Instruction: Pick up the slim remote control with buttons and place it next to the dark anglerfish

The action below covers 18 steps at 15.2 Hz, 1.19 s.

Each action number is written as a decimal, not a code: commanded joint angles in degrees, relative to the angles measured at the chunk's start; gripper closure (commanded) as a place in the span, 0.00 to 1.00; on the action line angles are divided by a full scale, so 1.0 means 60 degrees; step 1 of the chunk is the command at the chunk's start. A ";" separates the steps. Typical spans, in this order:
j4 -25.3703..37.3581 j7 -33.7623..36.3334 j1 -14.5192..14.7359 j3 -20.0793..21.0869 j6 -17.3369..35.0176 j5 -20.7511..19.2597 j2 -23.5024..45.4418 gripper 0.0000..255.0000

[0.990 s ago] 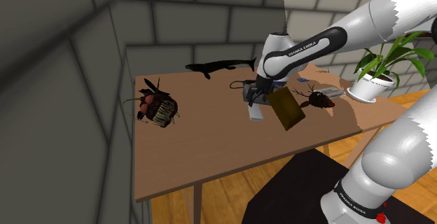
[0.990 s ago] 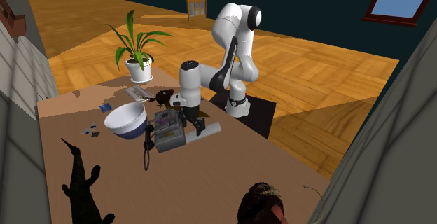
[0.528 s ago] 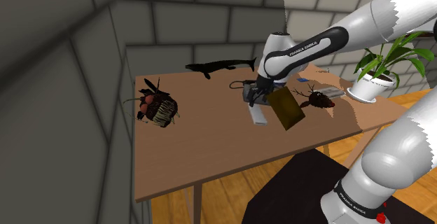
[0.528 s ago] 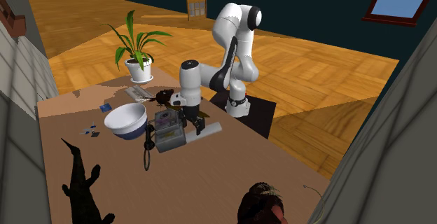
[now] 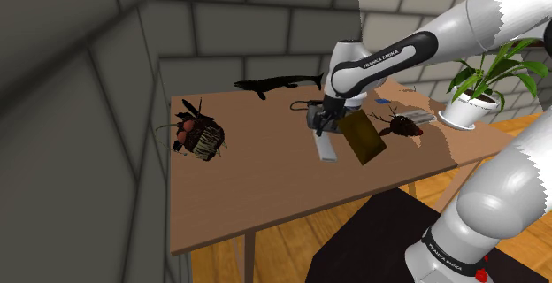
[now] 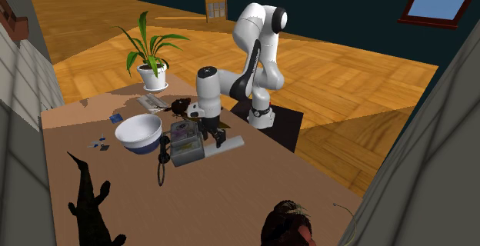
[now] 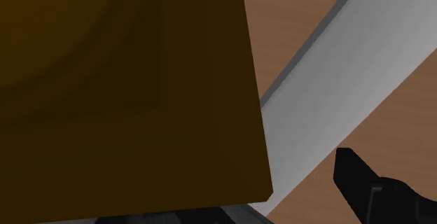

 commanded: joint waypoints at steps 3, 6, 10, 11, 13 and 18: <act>0.0174 -0.0019 0.0020 0.0013 -0.0584 0.0032 -0.0214 1.00; 0.0379 -0.0028 0.0022 0.0012 -0.0991 0.0040 -0.0415 1.00; -0.0149 0.2989 -0.0062 0.0481 -0.0547 0.0095 -0.0421 0.00; -0.0298 0.4501 -0.0104 0.0730 -0.0395 0.0139 -0.0371 0.00; -0.0364 0.4575 -0.0118 0.0753 -0.0249 0.0134 -0.0290 0.00; -0.0638 0.4615 -0.0132 0.0759 0.0450 0.0080 0.0137 0.00</act>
